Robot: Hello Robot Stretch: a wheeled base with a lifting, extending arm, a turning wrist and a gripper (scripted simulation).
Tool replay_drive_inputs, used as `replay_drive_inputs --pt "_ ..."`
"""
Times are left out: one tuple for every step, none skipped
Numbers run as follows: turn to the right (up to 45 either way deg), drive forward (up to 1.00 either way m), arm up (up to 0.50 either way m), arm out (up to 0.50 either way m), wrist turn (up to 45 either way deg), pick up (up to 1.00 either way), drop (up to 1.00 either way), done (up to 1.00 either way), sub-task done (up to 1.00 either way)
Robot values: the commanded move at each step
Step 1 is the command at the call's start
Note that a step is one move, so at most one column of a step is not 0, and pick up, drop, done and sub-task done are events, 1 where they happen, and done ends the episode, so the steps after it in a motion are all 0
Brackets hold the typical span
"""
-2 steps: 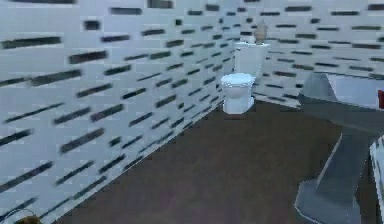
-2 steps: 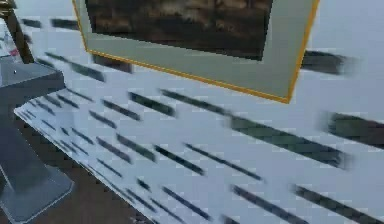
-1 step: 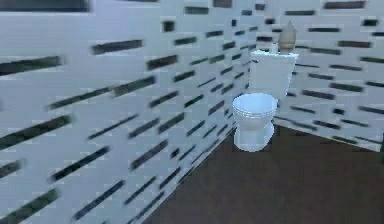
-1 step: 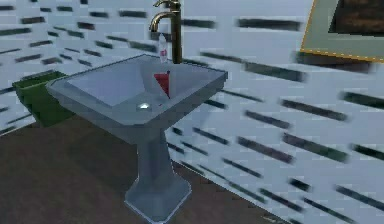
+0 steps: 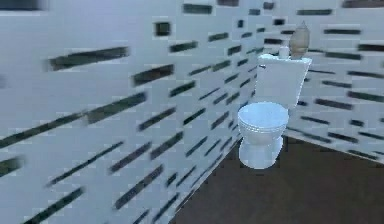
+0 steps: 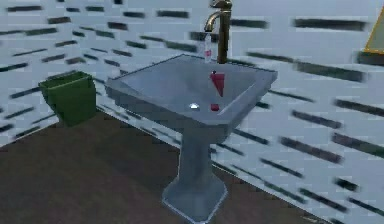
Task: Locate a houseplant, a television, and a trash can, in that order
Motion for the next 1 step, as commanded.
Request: replay_drive_inputs --pt "39.0 0.0 0.0 0.0 0.0 0.0 0.0 0.0 0.0"
